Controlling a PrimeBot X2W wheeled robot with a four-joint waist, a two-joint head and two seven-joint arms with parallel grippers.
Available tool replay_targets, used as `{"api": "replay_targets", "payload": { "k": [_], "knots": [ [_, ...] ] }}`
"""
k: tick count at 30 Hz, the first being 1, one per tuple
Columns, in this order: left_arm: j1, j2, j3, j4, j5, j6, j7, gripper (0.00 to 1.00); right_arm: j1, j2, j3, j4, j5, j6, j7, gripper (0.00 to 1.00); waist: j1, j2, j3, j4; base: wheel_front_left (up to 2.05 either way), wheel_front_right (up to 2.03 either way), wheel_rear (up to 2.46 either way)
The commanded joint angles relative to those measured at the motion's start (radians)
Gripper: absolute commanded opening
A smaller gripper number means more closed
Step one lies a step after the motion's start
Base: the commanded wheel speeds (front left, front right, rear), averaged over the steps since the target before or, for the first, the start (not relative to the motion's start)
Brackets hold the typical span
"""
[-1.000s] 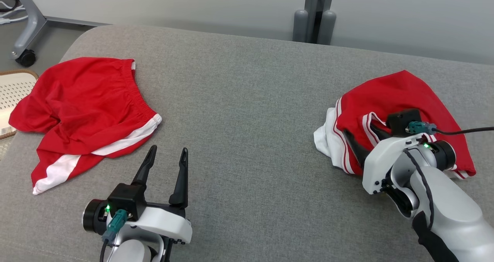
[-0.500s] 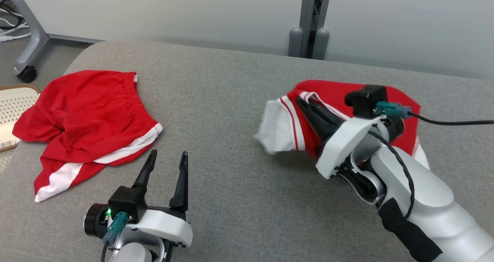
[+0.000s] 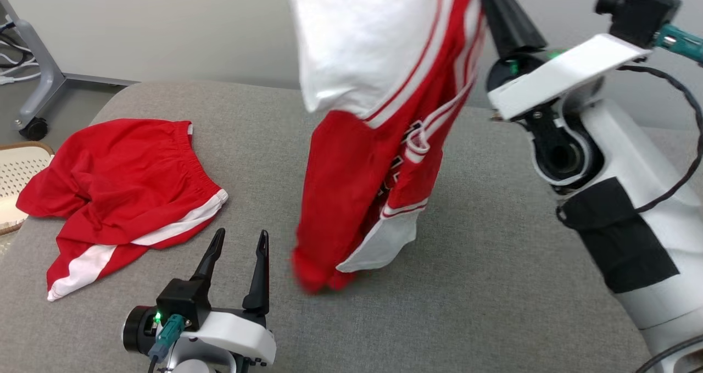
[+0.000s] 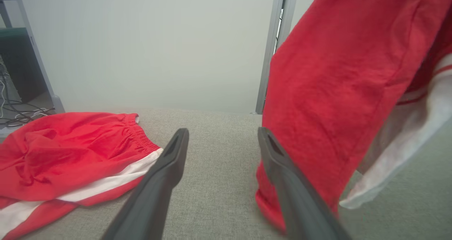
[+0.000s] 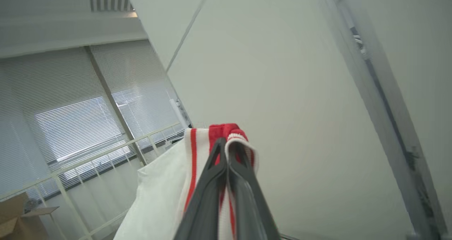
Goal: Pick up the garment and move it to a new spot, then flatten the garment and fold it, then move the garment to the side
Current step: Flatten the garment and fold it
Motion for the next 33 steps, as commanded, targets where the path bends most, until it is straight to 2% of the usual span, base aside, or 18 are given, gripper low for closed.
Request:
{"api": "replay_targets", "payload": {
  "k": [1,8,12,17,18,19,27,33],
  "knots": [
    [0.002,0.003,0.002,-0.003,-0.002,0.004,-0.002,1.00,0.022,-0.020,-0.052,0.078,0.027,0.000,0.004,0.00,-0.0001,0.0000,-0.002,-0.001,0.00,0.00,0.00],
    [-0.002,0.003,0.010,-0.008,0.008,-0.001,-0.002,1.00,0.101,-0.078,-0.217,0.428,0.083,0.001,0.020,0.00,-0.0001,0.0000,0.025,-0.011,0.00,0.00,0.00],
    [-0.021,0.003,0.017,-0.006,0.017,-0.010,-0.002,1.00,0.095,-0.099,-0.290,0.631,0.110,0.001,-0.003,0.00,-0.0001,0.0000,0.051,-0.025,0.00,0.00,0.00],
    [-0.039,0.003,0.010,0.001,0.026,-0.018,-0.002,1.00,0.070,-0.122,-0.337,0.773,0.129,0.001,-0.011,0.00,-0.0001,0.0000,0.076,-0.042,0.00,0.00,0.00],
    [-0.044,0.003,0.008,0.002,0.027,-0.019,-0.002,1.00,0.070,-0.127,-0.340,0.786,0.129,0.001,-0.014,0.47,-0.0001,0.0000,0.079,-0.045,0.00,0.00,0.00],
    [-0.046,0.003,0.007,0.003,0.028,-0.021,-0.002,1.00,0.073,-0.129,-0.345,0.800,0.135,0.001,-0.007,1.00,-0.0001,0.0000,0.081,-0.048,0.00,0.00,0.00],
    [-0.035,0.003,0.004,0.012,0.033,-0.020,-0.002,1.00,0.129,-0.154,-0.354,0.839,0.109,0.001,0.106,1.00,-0.0001,0.0000,0.057,-0.081,0.00,0.00,0.00],
    [-0.019,0.003,0.005,0.011,0.026,-0.021,-0.002,1.00,0.147,-0.169,-0.339,0.837,0.047,0.001,0.116,1.00,-0.0001,0.0000,0.019,-0.107,0.00,0.00,0.00]
  ]
}}
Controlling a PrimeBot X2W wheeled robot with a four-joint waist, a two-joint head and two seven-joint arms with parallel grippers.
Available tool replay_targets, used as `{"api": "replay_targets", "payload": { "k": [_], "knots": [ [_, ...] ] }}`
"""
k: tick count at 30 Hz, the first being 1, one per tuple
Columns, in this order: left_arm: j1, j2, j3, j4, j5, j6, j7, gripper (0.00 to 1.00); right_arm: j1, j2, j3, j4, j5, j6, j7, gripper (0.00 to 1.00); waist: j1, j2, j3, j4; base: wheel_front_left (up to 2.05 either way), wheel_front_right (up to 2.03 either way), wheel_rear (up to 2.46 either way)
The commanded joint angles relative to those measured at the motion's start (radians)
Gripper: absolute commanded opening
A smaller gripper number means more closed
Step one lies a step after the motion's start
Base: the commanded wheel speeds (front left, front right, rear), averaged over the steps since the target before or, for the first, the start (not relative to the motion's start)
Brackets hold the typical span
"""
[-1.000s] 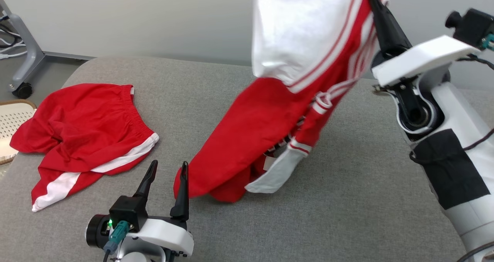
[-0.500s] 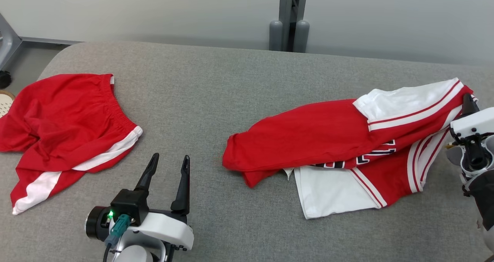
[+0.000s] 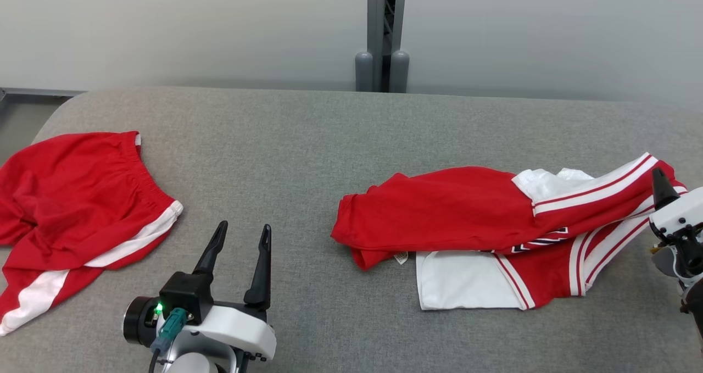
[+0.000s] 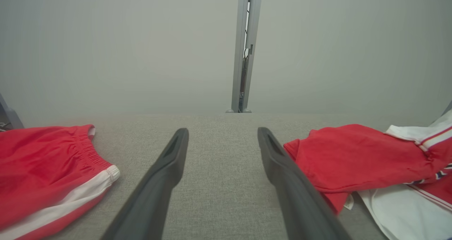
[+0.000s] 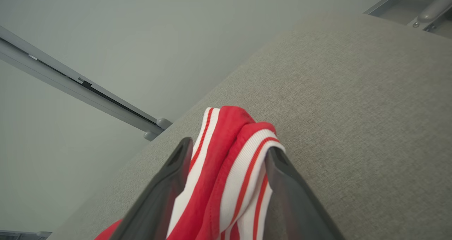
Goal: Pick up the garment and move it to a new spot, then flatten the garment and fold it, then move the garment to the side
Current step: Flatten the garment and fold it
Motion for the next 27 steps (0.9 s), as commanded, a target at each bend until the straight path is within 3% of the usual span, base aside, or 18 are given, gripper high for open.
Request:
{"api": "replay_targets", "payload": {
  "k": [1,7,16,21,22,24,27],
  "knots": [
    [0.011,0.003,0.002,-0.002,-0.002,-0.002,-0.002,1.00,0.004,-0.002,0.007,0.000,-0.016,0.002,-0.012,1.00,0.0000,0.0000,-0.017,-0.015,0.00,0.00,0.00],
    [0.031,0.003,0.006,-0.011,-0.007,0.004,-0.002,1.00,0.005,0.025,-0.009,0.001,-0.031,0.002,0.036,1.00,0.0000,0.0000,-0.049,-0.057,0.00,0.00,0.00],
    [0.026,0.003,0.006,-0.020,-0.012,0.011,-0.002,1.00,-0.049,0.074,-0.128,-0.065,0.103,0.002,0.122,1.00,0.0000,0.0000,-0.049,-0.091,0.00,0.00,0.00],
    [0.015,0.004,0.015,-0.034,-0.024,0.014,-0.002,1.00,0.016,0.053,-0.036,-0.309,0.021,0.002,0.001,1.00,0.0000,0.0000,-0.039,-0.100,0.00,0.00,0.00],
    [0.005,0.003,0.020,-0.044,-0.031,0.014,-0.002,1.00,0.057,0.038,0.018,-0.425,-0.023,0.002,-0.080,1.00,0.0000,0.0000,-0.034,-0.105,0.00,0.00,0.00],
    [0.004,0.004,0.026,-0.053,-0.041,0.014,-0.002,1.00,0.104,0.015,0.073,-0.530,-0.078,0.002,-0.150,1.00,0.0000,0.0000,-0.031,-0.111,0.00,0.00,0.00],
    [0.002,0.003,0.031,-0.063,-0.052,0.019,-0.002,1.00,0.183,-0.017,0.111,-0.664,-0.186,0.002,-0.191,1.00,0.0000,0.0000,-0.028,-0.120,0.00,0.00,0.00]
  ]
}}
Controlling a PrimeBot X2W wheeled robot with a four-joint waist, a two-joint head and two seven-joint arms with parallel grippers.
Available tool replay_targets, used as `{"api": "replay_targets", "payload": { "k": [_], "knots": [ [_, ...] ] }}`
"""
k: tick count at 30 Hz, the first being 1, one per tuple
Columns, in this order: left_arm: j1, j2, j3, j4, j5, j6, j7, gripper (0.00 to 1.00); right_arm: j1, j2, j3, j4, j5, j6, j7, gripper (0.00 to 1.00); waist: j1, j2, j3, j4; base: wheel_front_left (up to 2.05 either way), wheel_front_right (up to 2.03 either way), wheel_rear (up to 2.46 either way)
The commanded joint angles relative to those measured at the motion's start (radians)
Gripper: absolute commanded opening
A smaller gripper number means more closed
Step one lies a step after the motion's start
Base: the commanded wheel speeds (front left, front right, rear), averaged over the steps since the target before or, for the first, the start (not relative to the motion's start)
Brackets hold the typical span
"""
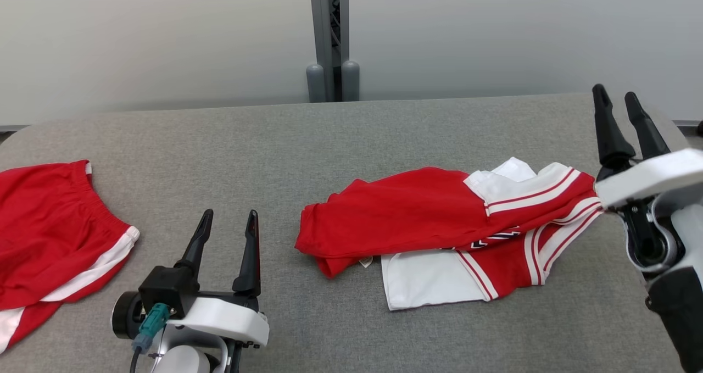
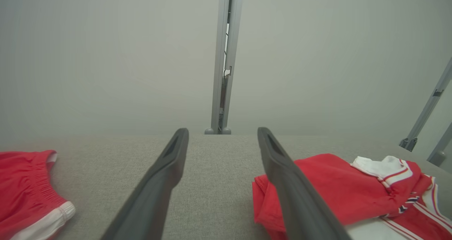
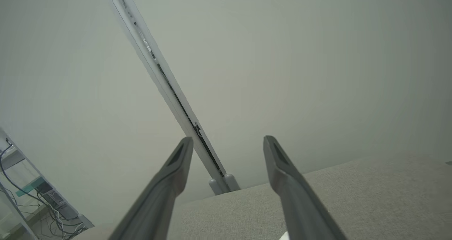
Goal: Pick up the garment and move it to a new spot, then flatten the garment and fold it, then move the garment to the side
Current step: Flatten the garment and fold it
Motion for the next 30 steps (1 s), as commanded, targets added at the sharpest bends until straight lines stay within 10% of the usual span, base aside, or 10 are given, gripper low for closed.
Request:
{"api": "replay_targets", "payload": {
  "k": [1,13,30],
  "knots": [
    [-0.010,0.004,0.006,-0.007,-0.009,0.008,-0.002,1.00,0.041,-0.004,-0.039,-0.058,-0.044,0.002,-0.007,1.00,0.0000,-0.0001,0.004,-0.007,0.00,0.00,0.00],
    [0.001,0.003,0.007,0.000,-0.044,0.015,-0.002,1.00,0.464,0.226,-0.327,-0.477,-0.518,0.002,-0.007,1.00,0.0000,-0.0001,0.015,-0.034,0.00,0.00,0.00],
    [-0.086,0.004,-0.103,0.231,-0.083,-0.041,-0.002,1.00,0.454,0.266,-0.328,-0.468,-0.551,0.002,-0.007,1.00,0.0000,-0.0001,0.069,-0.086,0.00,0.00,0.00]
  ]
}}
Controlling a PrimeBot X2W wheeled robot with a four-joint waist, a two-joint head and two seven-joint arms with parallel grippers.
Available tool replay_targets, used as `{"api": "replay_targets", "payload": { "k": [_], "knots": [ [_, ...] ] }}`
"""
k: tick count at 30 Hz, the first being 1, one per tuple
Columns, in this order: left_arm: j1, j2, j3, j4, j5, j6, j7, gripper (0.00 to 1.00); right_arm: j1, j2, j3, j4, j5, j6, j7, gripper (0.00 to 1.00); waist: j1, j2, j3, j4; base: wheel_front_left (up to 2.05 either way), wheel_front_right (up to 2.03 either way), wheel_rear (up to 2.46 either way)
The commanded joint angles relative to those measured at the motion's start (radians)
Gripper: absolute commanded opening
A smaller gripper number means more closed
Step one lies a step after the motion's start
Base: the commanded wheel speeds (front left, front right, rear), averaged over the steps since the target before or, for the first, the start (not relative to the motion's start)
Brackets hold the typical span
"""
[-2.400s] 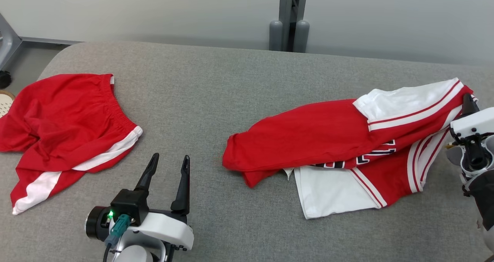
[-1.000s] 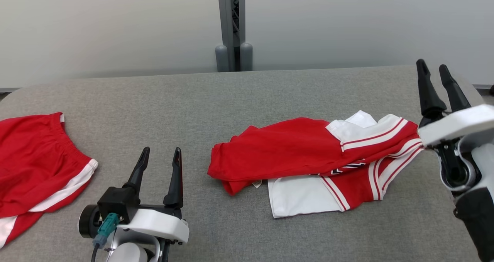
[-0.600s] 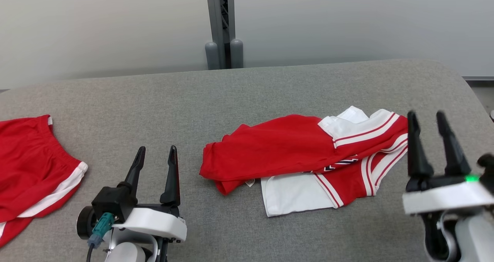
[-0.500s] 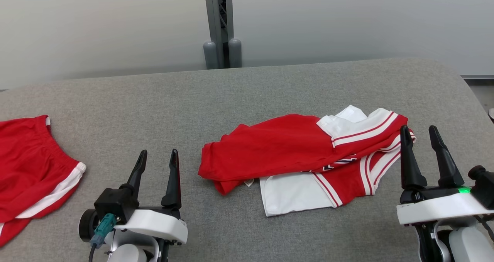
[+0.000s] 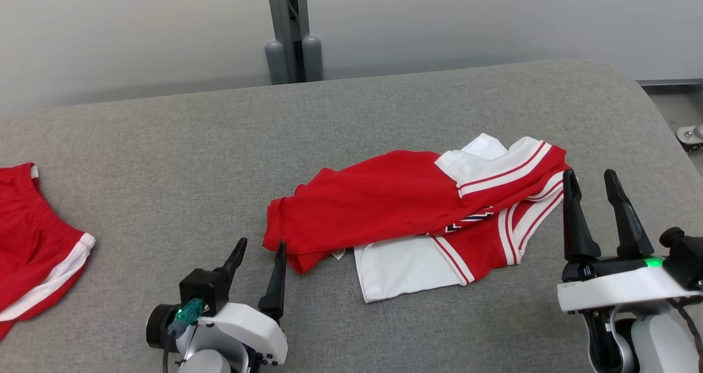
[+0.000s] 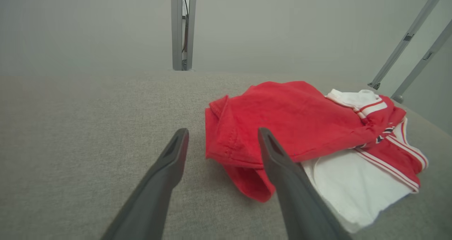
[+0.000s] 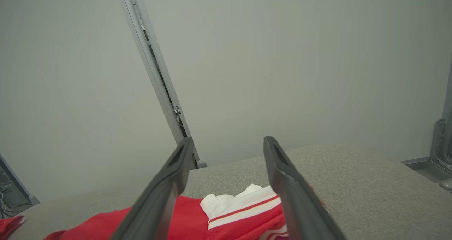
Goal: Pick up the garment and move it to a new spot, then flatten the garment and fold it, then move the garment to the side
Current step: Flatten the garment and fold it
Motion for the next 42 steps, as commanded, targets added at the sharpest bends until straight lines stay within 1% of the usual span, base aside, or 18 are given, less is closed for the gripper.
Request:
{"api": "replay_targets", "payload": {
  "k": [1,3,7,14,17,18,19,20,23,27,29,30,31,32,35,37,40,42],
  "knots": [
    [-0.036,0.004,-0.013,0.052,-0.014,0.002,-0.002,1.00,-0.008,0.000,0.000,0.005,-0.003,0.002,-0.002,1.00,0.0000,0.0000,0.011,-0.011,0.00,0.00,0.00],
    [-0.062,0.004,-0.038,0.114,-0.023,-0.006,-0.002,1.00,-0.012,0.001,0.003,0.007,-0.003,0.002,-0.002,1.00,0.0000,0.0000,0.017,-0.018,0.00,0.00,0.00],
    [-0.102,0.005,-0.056,0.183,-0.077,-0.018,-0.002,1.00,-0.020,0.005,0.002,0.010,0.001,0.002,-0.002,1.00,0.0000,0.0000,0.029,-0.030,0.00,0.00,0.00],
    [-0.141,0.004,-0.061,0.214,-0.169,-0.034,-0.002,1.00,-0.021,0.009,0.000,0.014,0.004,0.002,-0.002,1.00,0.0000,0.0000,0.042,-0.041,0.00,0.00,0.00],
    [-0.146,0.005,-0.063,0.214,-0.208,-0.060,-0.002,1.00,-0.020,0.011,-0.002,0.017,0.003,0.002,-0.002,1.00,0.0000,0.0000,0.041,-0.041,0.00,0.00,0.00],
    [-0.144,0.005,-0.062,0.210,-0.227,-0.072,-0.002,0.80,-0.019,0.011,-0.003,0.018,0.003,0.002,-0.002,1.00,0.0000,0.0000,0.040,-0.041,0.00,0.00,0.00],
    [-0.141,0.005,-0.059,0.205,-0.250,-0.084,-0.002,0.34,-0.019,0.011,-0.003,0.020,0.003,0.002,-0.002,1.00,0.0000,0.0000,0.039,-0.041,0.00,0.00,0.00],
    [-0.137,0.005,-0.059,0.198,-0.279,-0.100,-0.002,0.00,-0.019,0.011,-0.003,0.022,0.002,0.002,-0.002,1.00,0.0000,0.0000,0.037,-0.040,0.00,0.00,0.00],
    [-0.128,0.004,-0.072,0.181,-0.368,-0.134,-0.002,0.00,-0.017,0.012,-0.002,0.025,0.001,0.002,-0.002,1.00,0.0000,0.0000,0.031,-0.039,0.00,0.00,0.00],
    [-0.142,0.005,-0.080,0.145,-0.464,-0.152,-0.002,0.00,-0.012,0.012,0.000,0.028,-0.003,0.002,-0.002,1.00,0.0000,0.0000,0.023,-0.035,0.00,0.00,0.00],
    [-0.152,0.004,-0.091,0.093,-0.542,-0.152,-0.002,0.00,-0.010,0.012,0.002,0.028,-0.004,0.002,-0.002,1.00,0.0000,0.0000,0.020,-0.035,0.00,0.00,0.00],
    [-0.152,0.004,-0.091,0.093,-0.542,-0.152,-0.002,0.00,-0.010,0.012,0.002,0.028,-0.004,0.002,-0.002,1.00,0.0000,0.0000,0.020,-0.035,0.00,0.00,0.00],
    [-0.155,0.006,-0.092,0.031,-0.616,-0.152,-0.002,0.00,-0.011,0.012,0.003,0.028,-0.004,0.002,-0.002,1.00,0.0000,0.0000,0.018,-0.034,0.00,0.00,0.00],
    [-0.155,0.006,-0.092,0.031,-0.616,-0.152,-0.002,0.00,-0.011,0.012,0.003,0.028,-0.004,0.002,-0.002,1.00,0.0000,0.0000,0.018,-0.034,0.00,0.00,0.00],
    [-0.164,0.035,-0.073,-0.064,-0.718,-0.152,-0.002,0.00,-0.015,0.012,0.009,0.025,-0.006,0.002,-0.002,1.00,0.0000,0.0000,0.014,-0.035,0.00,0.00,0.00],
    [-0.181,0.045,-0.050,-0.126,-0.775,-0.152,-0.002,0.00,-0.021,0.012,0.019,0.021,-0.010,0.002,-0.002,1.00,0.0000,0.0000,0.014,-0.038,0.00,0.00,0.00],
    [-0.210,0.067,-0.014,-0.175,-0.829,-0.152,-0.002,0.00,-0.035,0.012,0.031,0.012,-0.016,0.002,-0.002,1.00,0.0000,0.0000,0.019,-0.045,0.00,0.00,0.00],
    [-0.253,0.091,0.012,-0.160,-0.825,-0.152,-0.002,0.00,-0.047,0.012,0.045,0.004,-0.020,0.002,-0.002,1.00,0.0000,0.0000,0.030,-0.054,0.00,0.00,0.00]
  ]
}}
